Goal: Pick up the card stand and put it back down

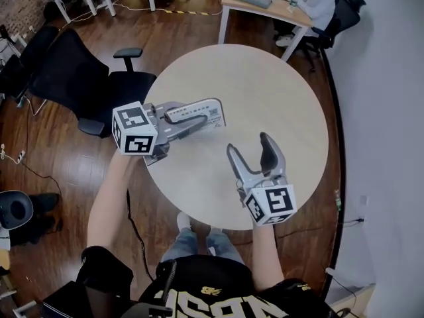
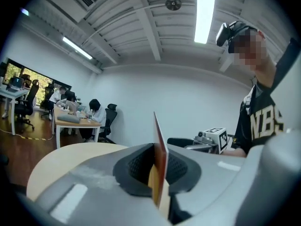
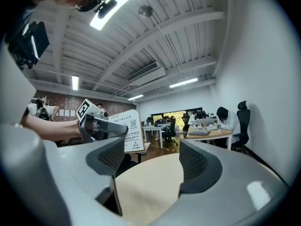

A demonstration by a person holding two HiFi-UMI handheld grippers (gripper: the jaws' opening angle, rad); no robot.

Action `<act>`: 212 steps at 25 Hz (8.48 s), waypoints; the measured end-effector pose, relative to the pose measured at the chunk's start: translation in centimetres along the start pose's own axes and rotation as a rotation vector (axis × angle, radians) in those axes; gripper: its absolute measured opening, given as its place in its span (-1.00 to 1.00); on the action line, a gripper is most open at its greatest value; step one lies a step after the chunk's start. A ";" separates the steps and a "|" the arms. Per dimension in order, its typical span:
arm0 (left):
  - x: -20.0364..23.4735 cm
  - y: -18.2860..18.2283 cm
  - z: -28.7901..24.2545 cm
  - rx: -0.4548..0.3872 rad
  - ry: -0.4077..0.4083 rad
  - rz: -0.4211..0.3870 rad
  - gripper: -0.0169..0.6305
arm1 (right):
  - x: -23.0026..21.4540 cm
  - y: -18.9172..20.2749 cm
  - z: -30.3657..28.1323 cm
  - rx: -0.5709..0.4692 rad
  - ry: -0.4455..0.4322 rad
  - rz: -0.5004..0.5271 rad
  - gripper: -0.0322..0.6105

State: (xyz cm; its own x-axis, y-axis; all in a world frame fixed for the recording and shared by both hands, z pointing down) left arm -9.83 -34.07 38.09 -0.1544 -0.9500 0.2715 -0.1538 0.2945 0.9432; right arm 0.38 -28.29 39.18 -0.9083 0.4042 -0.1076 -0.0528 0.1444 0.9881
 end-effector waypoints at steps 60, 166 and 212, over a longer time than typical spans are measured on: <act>-8.1 -1.4 14.4 -0.284 -1.085 -0.277 -0.90 | 4.4 -6.1 2.0 -0.083 0.143 0.060 0.26; -7.9 6.6 -37.5 0.159 0.240 -0.315 -0.26 | -20.2 9.7 23.6 0.061 0.416 -0.214 0.24; -38.4 9.5 12.8 -0.292 -0.885 -0.254 -0.17 | 19.4 1.6 30.6 -0.071 -0.027 0.113 0.25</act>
State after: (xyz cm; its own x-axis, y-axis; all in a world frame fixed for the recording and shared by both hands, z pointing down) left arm -17.90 6.56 34.19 -0.8478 -0.5247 -0.0769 -0.0538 -0.0593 0.9968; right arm -4.60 7.38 35.31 -0.8989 0.4382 0.0027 0.0188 0.0324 0.9993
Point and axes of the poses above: the fingertips, and each gripper's own axes: z backward along the fingers, x to its left, y out of its underside, the point moved 1 cm from there along z, backward along the fingers, and after that the axes turned 2 degrees about x, right-handed, at the moved point
